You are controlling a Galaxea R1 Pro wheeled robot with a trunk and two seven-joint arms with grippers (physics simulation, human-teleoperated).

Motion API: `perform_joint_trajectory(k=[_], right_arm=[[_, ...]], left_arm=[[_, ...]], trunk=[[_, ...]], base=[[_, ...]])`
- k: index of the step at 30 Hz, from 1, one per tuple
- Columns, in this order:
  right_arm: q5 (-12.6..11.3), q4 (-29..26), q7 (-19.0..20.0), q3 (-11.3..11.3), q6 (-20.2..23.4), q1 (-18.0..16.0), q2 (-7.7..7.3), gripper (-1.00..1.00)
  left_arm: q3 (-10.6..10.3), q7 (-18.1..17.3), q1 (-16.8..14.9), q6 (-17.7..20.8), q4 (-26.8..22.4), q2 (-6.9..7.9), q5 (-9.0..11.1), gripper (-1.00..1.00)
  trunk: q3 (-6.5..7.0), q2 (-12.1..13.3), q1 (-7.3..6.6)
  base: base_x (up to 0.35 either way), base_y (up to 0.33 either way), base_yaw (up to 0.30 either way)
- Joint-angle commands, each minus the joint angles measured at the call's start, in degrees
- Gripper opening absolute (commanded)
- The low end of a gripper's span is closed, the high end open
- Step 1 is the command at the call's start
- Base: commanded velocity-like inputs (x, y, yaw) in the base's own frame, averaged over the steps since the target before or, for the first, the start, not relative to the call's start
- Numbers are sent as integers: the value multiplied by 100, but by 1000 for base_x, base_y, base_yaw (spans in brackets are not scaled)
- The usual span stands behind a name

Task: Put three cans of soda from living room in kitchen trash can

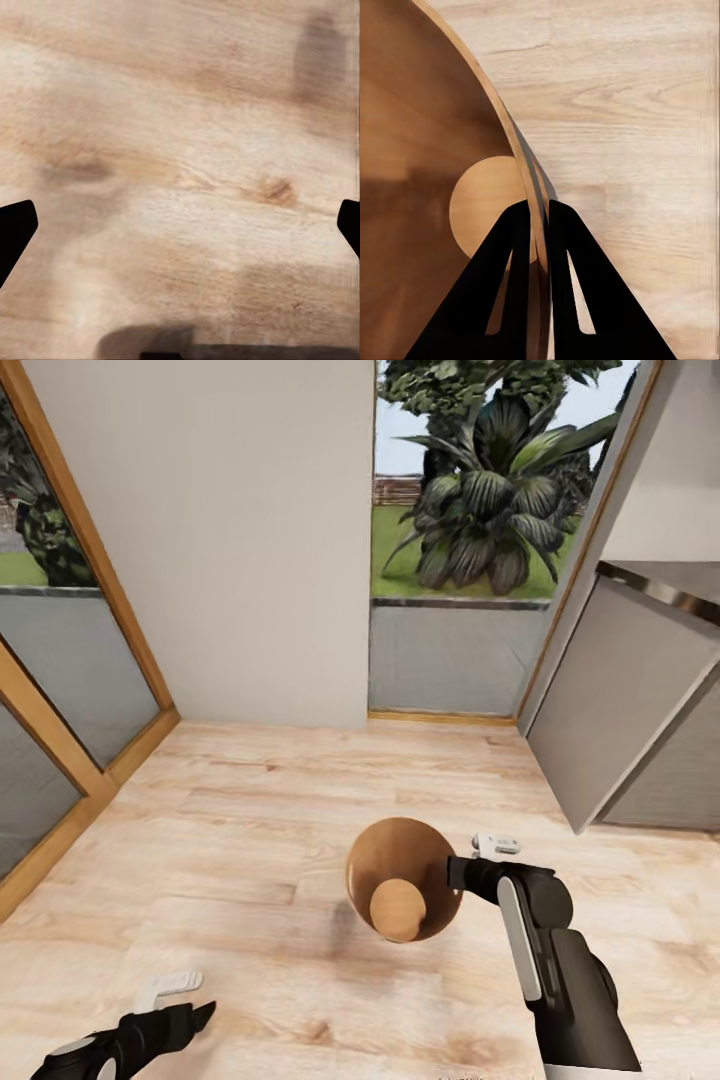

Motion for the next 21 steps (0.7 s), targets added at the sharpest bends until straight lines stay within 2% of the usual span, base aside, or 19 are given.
perform_joint_trajectory(k=[1, 9, 11, 14, 21], right_arm=[[-194, -1, 27, -5, 0, -3, 2, -100], [-194, -14, 27, -265, 0, 0, 2, -100], [-194, -18, 27, -372, 0, 0, 3, -100], [-194, -19, 27, -419, 0, -1, 3, -100], [-194, -22, 27, -436, 0, 0, -5, -100]], left_arm=[[-4, -16, 3, 2, -12, -1, -1, 100], [-2, -92, 2, 4, -38, 5, 4, 100], [10, -257, 3, 4, -34, 13, -5, 100], [21, -409, 1, 4, -34, 15, -17, 100], [16, -450, 1, 4, -33, 15, -29, 100]], trunk=[[7, 0, 0], [61, 0, 0], [76, 0, 0], [99, 0, 0], [151, 0, 0]], base=[[0, 0, -235], [0, 0, -209], [0, 0, -193], [0, 0, -191], [0, 0, -190]])
